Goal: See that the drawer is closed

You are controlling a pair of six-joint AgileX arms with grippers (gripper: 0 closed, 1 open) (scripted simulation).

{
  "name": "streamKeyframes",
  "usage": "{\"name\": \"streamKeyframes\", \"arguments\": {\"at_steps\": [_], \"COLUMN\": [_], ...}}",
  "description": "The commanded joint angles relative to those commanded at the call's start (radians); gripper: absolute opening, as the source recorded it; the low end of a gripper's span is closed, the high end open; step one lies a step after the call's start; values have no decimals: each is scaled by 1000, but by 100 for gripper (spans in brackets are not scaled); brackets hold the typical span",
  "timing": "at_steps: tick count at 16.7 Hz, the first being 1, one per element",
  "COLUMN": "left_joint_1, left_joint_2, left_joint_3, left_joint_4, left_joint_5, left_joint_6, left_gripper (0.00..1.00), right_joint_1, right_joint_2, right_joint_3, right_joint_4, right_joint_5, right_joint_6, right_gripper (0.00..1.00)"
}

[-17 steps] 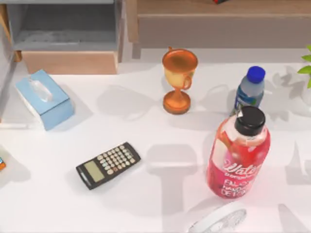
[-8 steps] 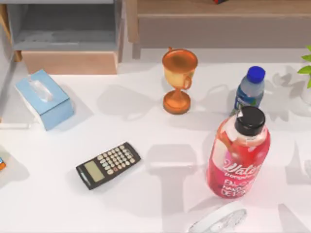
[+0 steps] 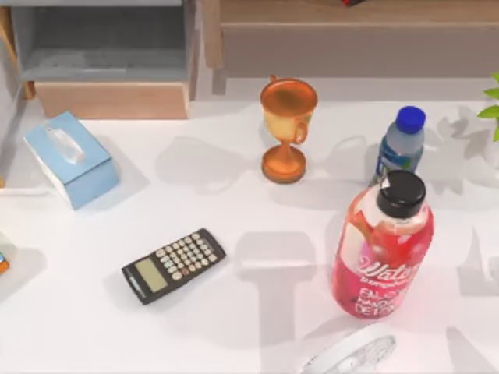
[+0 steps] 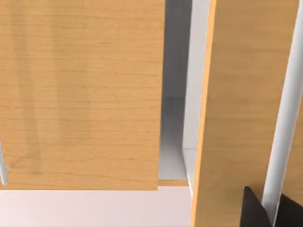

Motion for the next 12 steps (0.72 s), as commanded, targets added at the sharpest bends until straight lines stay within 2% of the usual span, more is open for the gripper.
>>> {"name": "streamKeyframes", "arguments": {"at_steps": [5,12], "left_joint_1": [-81,-92], "left_joint_2": [53,83], "left_joint_3": [150,186], "left_joint_4": [-75,-108], "left_joint_5": [-77,-95], "left_joint_6": [0,-3], "left_gripper": [0,0], "right_joint_1": [0,0], "right_joint_2": [0,0], "right_joint_3": [0,0], "right_joint_4": [0,0], "right_joint_5": [0,0], "right_joint_6": [0,0], "right_gripper": [100,100]}}
